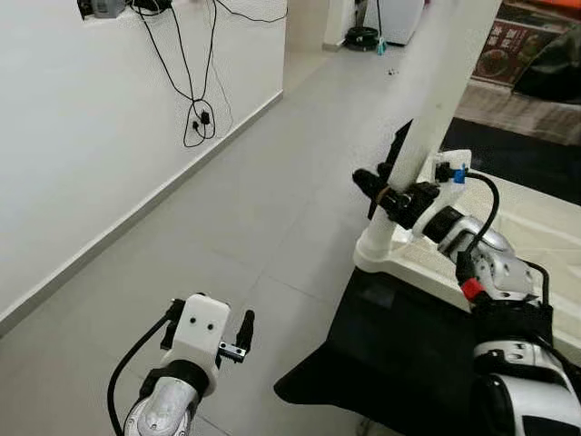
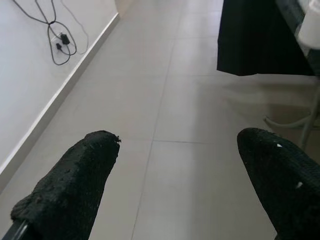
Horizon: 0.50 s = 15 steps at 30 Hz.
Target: Building children table
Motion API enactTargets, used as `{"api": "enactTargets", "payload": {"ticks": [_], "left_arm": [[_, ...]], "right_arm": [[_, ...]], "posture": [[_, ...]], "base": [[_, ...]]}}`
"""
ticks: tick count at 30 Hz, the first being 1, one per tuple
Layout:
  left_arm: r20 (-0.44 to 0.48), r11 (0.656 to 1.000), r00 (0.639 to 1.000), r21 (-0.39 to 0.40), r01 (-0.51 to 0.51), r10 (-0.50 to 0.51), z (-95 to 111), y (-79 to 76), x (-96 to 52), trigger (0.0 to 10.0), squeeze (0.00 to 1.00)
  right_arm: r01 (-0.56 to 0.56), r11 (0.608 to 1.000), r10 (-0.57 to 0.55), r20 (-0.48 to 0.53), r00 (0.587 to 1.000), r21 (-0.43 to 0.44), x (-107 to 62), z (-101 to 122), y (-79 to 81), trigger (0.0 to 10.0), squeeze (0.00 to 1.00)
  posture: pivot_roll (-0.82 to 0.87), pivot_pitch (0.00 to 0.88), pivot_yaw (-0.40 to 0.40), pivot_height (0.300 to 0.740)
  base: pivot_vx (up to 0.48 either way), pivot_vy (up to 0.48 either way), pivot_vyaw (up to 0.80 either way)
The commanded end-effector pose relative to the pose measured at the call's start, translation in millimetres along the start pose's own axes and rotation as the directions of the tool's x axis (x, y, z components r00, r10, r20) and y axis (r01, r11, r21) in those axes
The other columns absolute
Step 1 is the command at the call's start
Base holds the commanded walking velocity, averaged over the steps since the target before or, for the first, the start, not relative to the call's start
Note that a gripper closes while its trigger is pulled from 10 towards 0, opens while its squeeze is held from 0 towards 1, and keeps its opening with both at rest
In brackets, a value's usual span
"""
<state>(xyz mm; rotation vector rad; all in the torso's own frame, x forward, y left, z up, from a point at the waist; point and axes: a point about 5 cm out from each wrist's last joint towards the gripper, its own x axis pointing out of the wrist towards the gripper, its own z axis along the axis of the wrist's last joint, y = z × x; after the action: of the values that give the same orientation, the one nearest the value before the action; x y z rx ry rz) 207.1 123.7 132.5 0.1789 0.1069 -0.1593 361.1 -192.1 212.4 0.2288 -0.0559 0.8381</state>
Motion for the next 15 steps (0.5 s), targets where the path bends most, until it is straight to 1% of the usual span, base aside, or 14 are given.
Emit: {"api": "enactTargets", "payload": {"ticks": [1, 2, 3, 4, 5, 7, 8, 9, 10, 11, 12, 13, 14, 15], "left_arm": [[-0.022, 1.000, 1.000, -0.001, 0.003, -0.003, -4.1, -0.2, -0.8, 10.0, 0.00], [-0.022, 1.000, 1.000, 0.000, 0.002, -0.002, -4.1, -0.1, -1.1, 10.0, 0.00], [-0.021, 1.000, 1.000, 0.000, 0.002, -0.002, -4.0, 0.0, -1.3, 10.0, 0.00], [-0.021, 1.000, 1.000, 0.000, 0.002, -0.002, -4.0, 0.0, -1.5, 10.0, 0.00], [-0.021, 1.000, 1.000, -0.001, 0.001, -0.001, -4.2, 0.3, -1.8, 10.0, 0.00], [-0.021, 1.000, 1.000, -0.001, 0.001, -0.001, -4.2, 0.3, -1.8, 10.0, 0.00], [-0.021, 1.000, 1.000, 0.000, 0.000, 0.000, -4.3, 0.5, -1.9, 10.0, 0.00], [-0.021, 1.000, 1.000, 0.000, 0.000, 0.000, -4.3, 0.5, -1.9, 10.0, 0.00], [-0.022, 1.000, 1.000, -0.001, -0.001, 0.001, -4.3, 0.9, -2.0, 10.0, 0.00], [-0.022, 1.000, 1.000, -0.001, -0.001, 0.001, -4.3, 0.9, -2.0, 10.0, 0.00], [-0.022, 1.000, 1.000, -0.002, 0.000, 0.000, -4.4, 1.2, -1.8, 10.0, 0.00], [-0.023, 1.000, 1.000, -0.002, 0.002, -0.002, -4.5, 1.0, -1.4, 10.0, 0.00], [-0.024, 1.000, 1.000, -0.003, 0.003, -0.003, -4.8, 0.9, -1.0, 10.0, 0.00], [-0.024, 1.000, 1.000, -0.003, 0.004, -0.004, -5.0, 0.8, -0.7, 10.0, 0.00]], "right_arm": [[-0.120, 0.992, 0.121, -0.033, 0.992, 0.032, 11.7, -6.5, 10.9, 10.0, 0.00], [-0.123, 0.992, 0.124, -0.051, 0.991, 0.017, 16.7, -8.9, 11.6, 10.0, 0.00], [-0.084, 0.996, 0.084, -0.045, 0.995, -0.009, 22.2, -8.9, 9.6, 0.0, 0.00], [-0.054, 0.998, 0.053, -0.038, 0.998, -0.027, 26.0, -8.7, 8.2, 0.0, 0.00], [0.021, 0.997, -0.024, -0.039, 0.999, -0.073, 29.2, -8.4, 4.8, 0.0, 0.00], [0.021, 0.997, -0.024, -0.039, 0.999, -0.073, 29.2, -8.4, 4.8, 0.0, 0.00], [0.092, 0.991, -0.095, -0.031, 0.995, -0.096, 30.6, -7.6, 0.4, 0.0, 0.00], [0.092, 0.991, -0.095, -0.031, 0.995, -0.096, 30.6, -7.6, 0.4, 0.0, 0.00], [0.198, 0.970, -0.204, -0.032, 0.978, -0.140, 29.2, -7.6, -6.1, 0.0, 0.00], [0.198, 0.970, -0.204, -0.032, 0.978, -0.140, 29.2, -7.6, -6.1, 0.0, 0.00], [0.306, 0.940, -0.312, -0.016, 0.950, -0.149, 23.5, -7.3, -14.3, 0.0, 0.00], [0.415, 0.893, -0.422, -0.007, 0.906, -0.172, 14.8, -7.9, -22.6, 0.0, 0.00], [0.512, 0.839, -0.519, 0.011, 0.855, -0.186, 5.6, -8.2, -29.1, 0.0, 0.00], [0.605, 0.773, -0.612, 0.026, 0.790, -0.188, -3.8, -8.5, -35.5, 0.0, 0.00]], "posture": [[0.13, 0.102, -0.082, 0.740], [0.14, 0.102, -0.084, 0.740], [0.14, 0.102, -0.084, 0.740], [0.14, 0.102, -0.084, 0.740], [0.14, 0.105, -0.084, 0.740], [0.14, 0.105, -0.084, 0.740], [0.14, 0.105, -0.083, 0.740], [0.14, 0.105, -0.083, 0.740], [0.13, 0.107, -0.081, 0.740], [0.13, 0.107, -0.081, 0.740], [0.13, 0.107, -0.079, 0.740], [0.12, 0.109, -0.076, 0.740], [0.12, 0.105, -0.075, 0.740], [0.12, 0.105, -0.074, 0.740]], "base": [[0.000, 0.000, 0.00], [0.000, 0.000, 0.00], [0.000, 0.000, 0.00], [0.000, 0.000, 0.00], [0.000, 0.000, 0.00], [0.000, 0.000, 0.00], [0.000, 0.000, 0.00], [0.000, 0.000, 0.00], [0.000, 0.000, 0.00], [0.000, 0.000, 0.00], [0.000, 0.000, 0.00], [0.000, 0.000, 0.00], [0.000, 0.000, 0.00], [0.000, 0.000, 0.00]]}}
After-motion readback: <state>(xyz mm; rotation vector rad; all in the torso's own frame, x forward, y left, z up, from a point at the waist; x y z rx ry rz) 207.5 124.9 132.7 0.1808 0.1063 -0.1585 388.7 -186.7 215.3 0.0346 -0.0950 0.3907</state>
